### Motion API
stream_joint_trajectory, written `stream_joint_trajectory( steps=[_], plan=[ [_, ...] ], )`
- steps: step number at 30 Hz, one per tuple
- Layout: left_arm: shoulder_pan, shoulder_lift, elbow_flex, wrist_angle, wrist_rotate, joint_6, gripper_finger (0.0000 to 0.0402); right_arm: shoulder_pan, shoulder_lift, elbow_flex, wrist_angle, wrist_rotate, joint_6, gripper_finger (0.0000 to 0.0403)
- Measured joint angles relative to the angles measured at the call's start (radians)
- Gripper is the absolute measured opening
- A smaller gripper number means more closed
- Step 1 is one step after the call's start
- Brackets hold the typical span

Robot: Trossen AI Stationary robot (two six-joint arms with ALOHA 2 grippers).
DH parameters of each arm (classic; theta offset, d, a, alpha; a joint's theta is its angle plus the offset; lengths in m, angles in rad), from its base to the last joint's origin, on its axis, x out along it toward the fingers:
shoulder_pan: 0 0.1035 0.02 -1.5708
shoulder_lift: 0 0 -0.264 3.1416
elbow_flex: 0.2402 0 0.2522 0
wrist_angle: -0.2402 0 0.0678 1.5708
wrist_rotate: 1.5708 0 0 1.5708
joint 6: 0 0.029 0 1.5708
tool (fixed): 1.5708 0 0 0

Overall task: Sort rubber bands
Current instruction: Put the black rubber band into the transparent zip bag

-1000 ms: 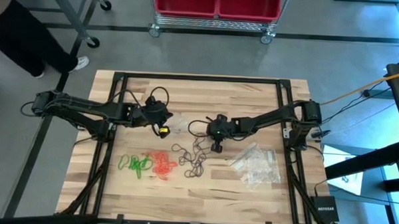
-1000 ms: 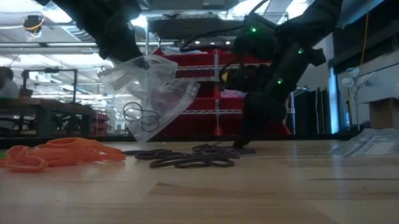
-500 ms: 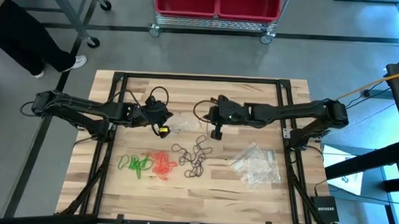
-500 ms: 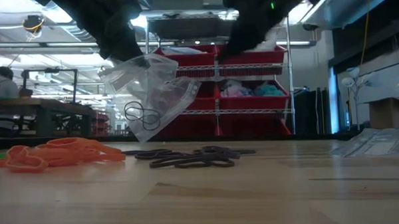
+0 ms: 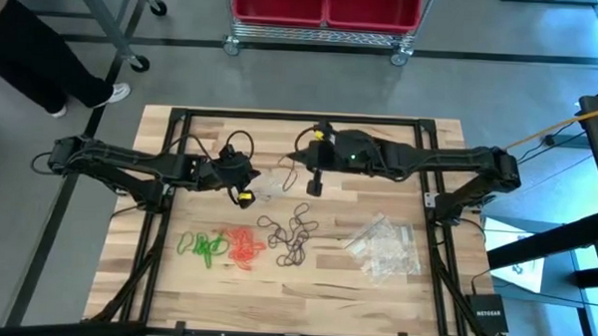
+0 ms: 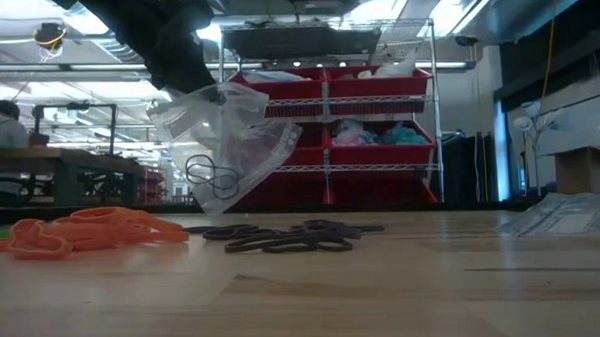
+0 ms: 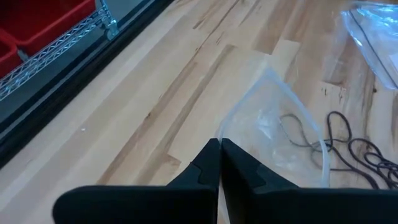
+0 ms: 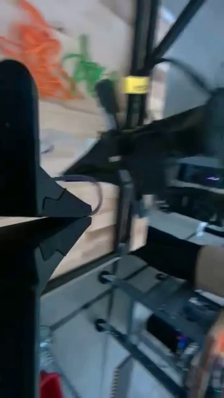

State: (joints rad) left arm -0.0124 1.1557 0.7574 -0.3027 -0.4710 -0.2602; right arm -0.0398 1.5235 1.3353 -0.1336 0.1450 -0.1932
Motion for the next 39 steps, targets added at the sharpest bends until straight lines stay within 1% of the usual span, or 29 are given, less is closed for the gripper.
stream_joint_trajectory(
  steps=[6,10,13,18,23,26,32,39],
  plan=[
    [-0.001,0.000,0.000,0.006,0.000,0.012,0.0000,0.000,0.062,0.037,0.132,-0.067,-0.003,0.0000],
    [-0.001,0.000,0.000,0.016,0.000,0.036,0.0000,0.000,0.121,0.062,0.190,-0.105,-0.003,0.0000],
    [-0.002,0.000,0.000,0.036,0.006,0.051,0.0000,0.000,0.165,0.088,0.192,-0.112,-0.012,0.0000],
    [-0.002,0.000,0.000,0.049,0.026,0.062,0.0000,0.000,0.216,0.101,0.189,-0.112,-0.074,0.0000],
    [-0.002,-0.001,0.000,0.049,0.037,0.069,0.0000,0.000,0.228,0.100,0.167,-0.092,-0.108,0.0000],
    [-0.003,-0.001,0.000,0.048,0.044,0.070,0.0000,0.000,0.226,0.100,0.196,-0.085,-0.149,0.0000],
    [-0.003,-0.001,0.000,0.049,0.046,0.070,0.0000,-0.003,0.220,0.100,0.261,-0.085,-0.178,0.0000],
    [-0.003,-0.001,0.000,0.050,0.046,0.078,0.0000,-0.016,0.220,0.100,0.195,-0.082,-0.183,0.0000]
  ],
)
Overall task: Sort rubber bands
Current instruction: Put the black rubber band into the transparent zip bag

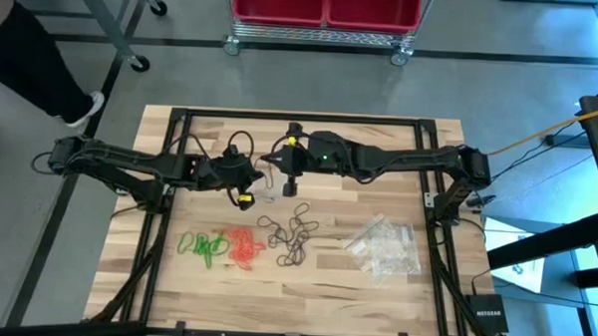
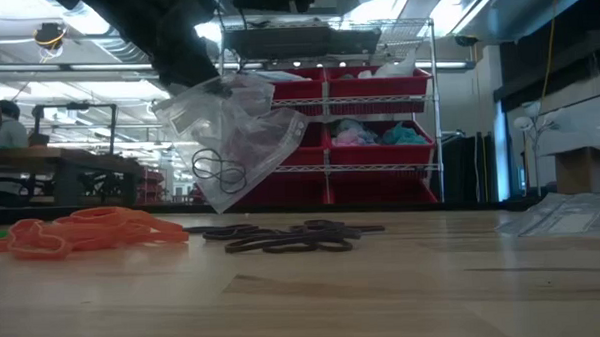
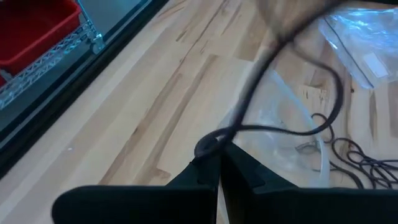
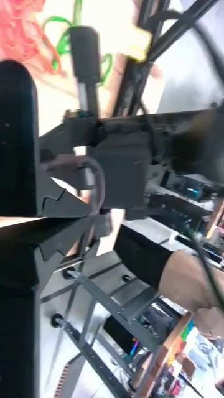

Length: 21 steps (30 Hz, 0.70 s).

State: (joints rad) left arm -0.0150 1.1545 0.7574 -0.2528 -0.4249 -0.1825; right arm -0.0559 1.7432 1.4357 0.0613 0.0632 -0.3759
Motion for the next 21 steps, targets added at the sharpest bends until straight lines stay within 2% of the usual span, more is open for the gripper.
stream_joint_trajectory(
  steps=[7,15,21],
  plan=[
    [0.001,0.000,0.000,0.000,0.001,0.008,0.0000,-0.014,0.002,0.000,-0.075,-0.007,-0.040,0.0000],
    [0.001,0.000,0.000,0.001,0.004,0.023,0.0000,-0.017,0.002,0.000,-0.166,-0.123,-0.184,0.0000],
    [0.001,0.000,0.000,0.002,0.004,0.027,0.0000,-0.017,0.002,-0.001,-0.175,-0.039,-0.320,0.0000]
  ],
)
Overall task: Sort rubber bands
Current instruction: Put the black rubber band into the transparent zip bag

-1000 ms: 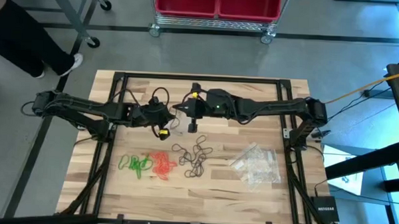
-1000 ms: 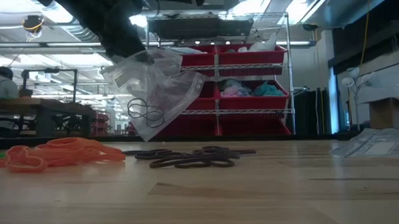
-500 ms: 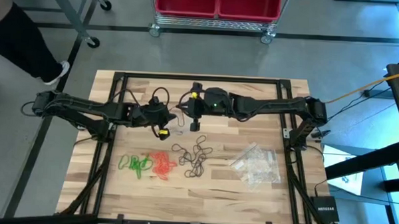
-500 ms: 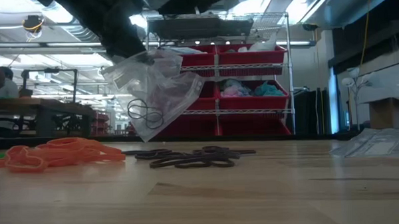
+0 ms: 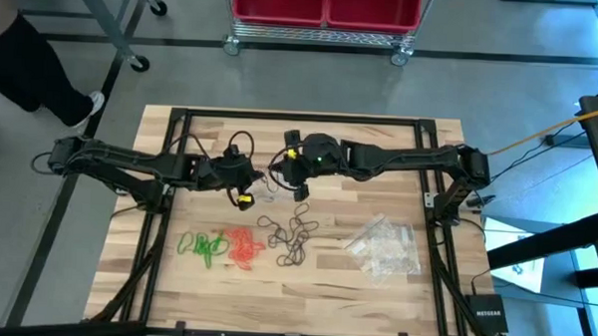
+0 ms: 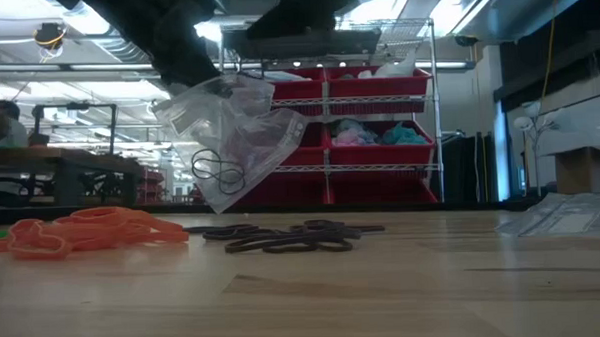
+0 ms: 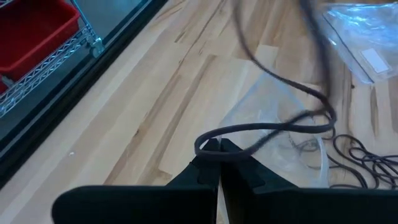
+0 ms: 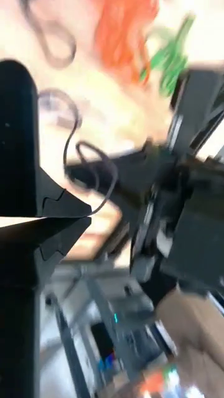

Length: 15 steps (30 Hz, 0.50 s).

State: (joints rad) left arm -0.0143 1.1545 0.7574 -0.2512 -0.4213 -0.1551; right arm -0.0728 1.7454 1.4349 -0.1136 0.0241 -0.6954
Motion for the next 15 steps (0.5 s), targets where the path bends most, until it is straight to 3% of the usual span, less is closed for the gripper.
stream_joint_trajectory(
  steps=[7,15],
  plan=[
    [0.000,0.000,0.000,0.000,0.000,0.000,0.0000,0.000,-0.003,0.000,0.169,-0.040,-0.086,0.0000],
    [0.000,0.000,0.000,0.000,0.000,-0.001,0.0000,0.000,-0.003,0.000,0.211,-0.034,-0.144,0.0000]
  ],
)
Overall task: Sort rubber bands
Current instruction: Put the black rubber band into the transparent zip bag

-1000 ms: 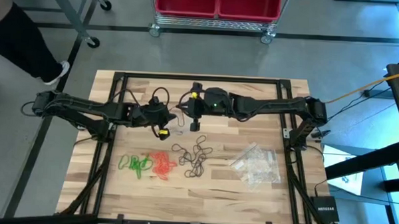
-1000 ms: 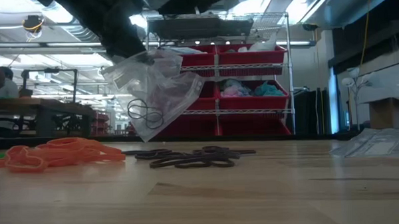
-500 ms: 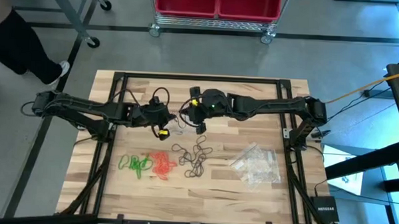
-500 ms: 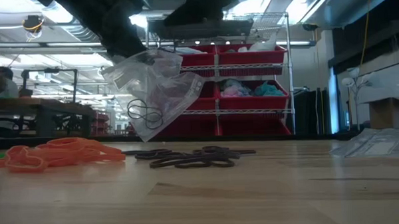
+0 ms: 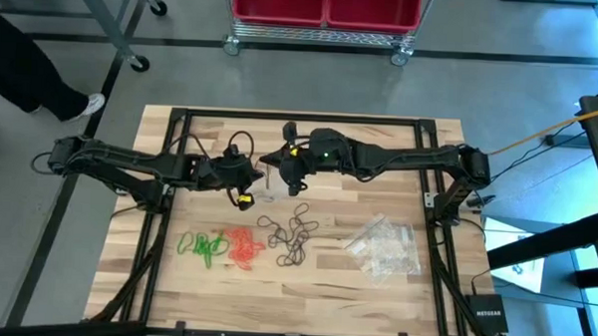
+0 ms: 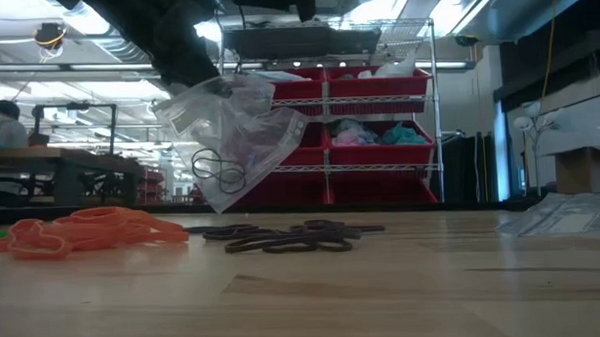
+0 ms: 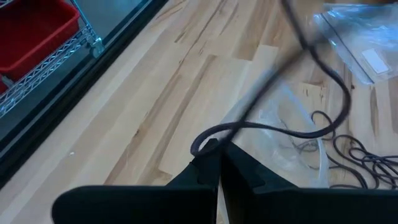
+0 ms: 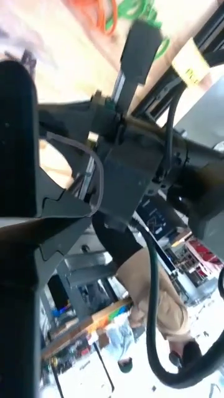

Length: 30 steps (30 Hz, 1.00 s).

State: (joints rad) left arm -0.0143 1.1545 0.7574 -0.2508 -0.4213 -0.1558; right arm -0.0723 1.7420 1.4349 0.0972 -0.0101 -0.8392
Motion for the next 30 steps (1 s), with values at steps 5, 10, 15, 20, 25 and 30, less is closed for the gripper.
stream_joint_trajectory(
  steps=[5,10,15,20,25,30],
  plan=[
    [0.000,0.000,0.000,0.000,0.000,-0.002,0.0000,0.000,-0.018,0.011,-0.001,-0.005,-0.011,0.0000],
    [0.000,0.000,0.000,0.000,0.000,-0.001,0.0000,0.000,-0.028,0.071,-0.109,-0.009,-0.029,0.0000],
    [0.000,0.000,0.000,-0.001,0.000,-0.001,0.0000,0.000,-0.021,0.089,-0.166,-0.082,-0.030,0.0000],
    [0.000,0.000,0.000,0.001,0.000,-0.004,0.0000,0.000,-0.004,0.085,-0.214,-0.114,-0.029,0.0000],
    [0.000,0.000,0.000,0.002,0.014,-0.005,0.0000,-0.001,0.002,0.086,-0.213,-0.084,-0.039,0.0000],
    [0.000,0.000,0.000,0.002,0.019,-0.001,0.0000,-0.008,0.003,0.086,-0.171,-0.079,-0.074,0.0000]
  ],
)
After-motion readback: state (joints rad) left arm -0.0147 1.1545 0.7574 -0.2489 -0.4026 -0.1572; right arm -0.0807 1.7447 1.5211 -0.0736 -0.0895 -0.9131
